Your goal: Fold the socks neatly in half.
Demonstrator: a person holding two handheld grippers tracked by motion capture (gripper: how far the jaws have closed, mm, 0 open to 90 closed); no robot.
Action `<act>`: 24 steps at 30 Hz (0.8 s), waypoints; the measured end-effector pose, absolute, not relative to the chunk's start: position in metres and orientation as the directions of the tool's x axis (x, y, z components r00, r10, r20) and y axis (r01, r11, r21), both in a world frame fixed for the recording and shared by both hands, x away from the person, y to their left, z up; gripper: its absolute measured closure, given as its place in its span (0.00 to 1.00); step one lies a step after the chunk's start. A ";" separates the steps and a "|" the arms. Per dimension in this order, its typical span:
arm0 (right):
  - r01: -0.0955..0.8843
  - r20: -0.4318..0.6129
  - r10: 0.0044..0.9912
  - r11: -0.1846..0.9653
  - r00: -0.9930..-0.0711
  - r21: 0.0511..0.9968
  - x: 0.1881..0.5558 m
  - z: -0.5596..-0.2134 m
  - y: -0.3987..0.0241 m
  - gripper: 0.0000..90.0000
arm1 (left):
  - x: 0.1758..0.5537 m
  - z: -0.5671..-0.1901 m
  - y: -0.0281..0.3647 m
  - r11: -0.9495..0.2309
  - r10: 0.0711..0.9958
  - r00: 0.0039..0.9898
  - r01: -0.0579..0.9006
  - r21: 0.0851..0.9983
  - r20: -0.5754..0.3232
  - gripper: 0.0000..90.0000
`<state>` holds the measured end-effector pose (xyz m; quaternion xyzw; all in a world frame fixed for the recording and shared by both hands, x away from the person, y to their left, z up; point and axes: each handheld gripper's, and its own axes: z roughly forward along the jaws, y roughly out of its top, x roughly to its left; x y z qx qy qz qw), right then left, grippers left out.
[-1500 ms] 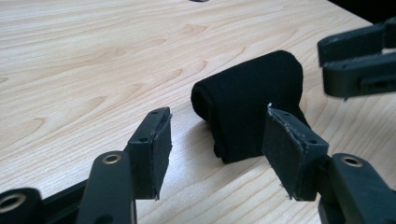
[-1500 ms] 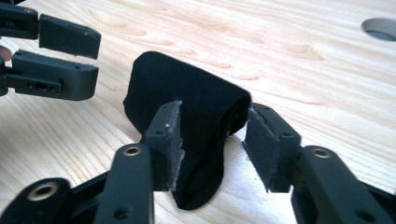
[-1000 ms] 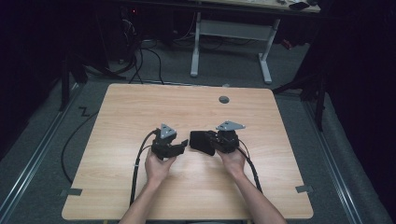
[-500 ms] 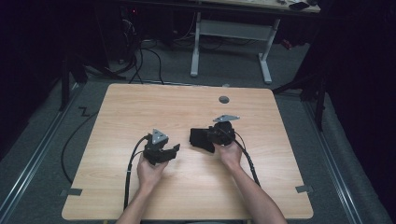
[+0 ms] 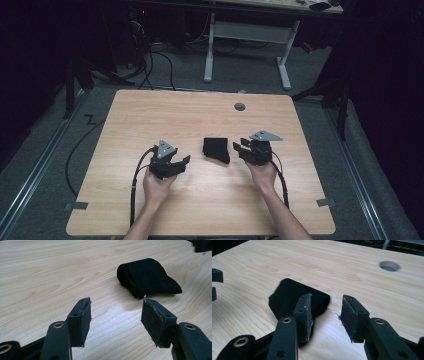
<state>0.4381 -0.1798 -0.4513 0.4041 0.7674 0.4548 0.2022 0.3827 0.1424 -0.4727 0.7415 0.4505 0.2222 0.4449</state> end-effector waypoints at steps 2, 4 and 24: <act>0.441 0.076 0.815 0.230 -0.575 0.867 0.432 -0.451 -0.194 0.66 | 0.382 -0.472 0.145 -0.193 0.866 0.494 0.468 0.862 -0.074 0.45; 0.445 0.090 0.819 0.213 -0.567 0.870 0.427 -0.450 -0.205 0.66 | 0.379 -0.469 0.147 -0.183 0.869 0.489 0.463 0.867 -0.078 0.45; 0.461 0.132 0.829 0.163 -0.544 0.873 0.408 -0.461 -0.249 0.63 | 0.364 -0.476 0.184 -0.134 0.912 0.400 0.501 0.855 -0.092 0.43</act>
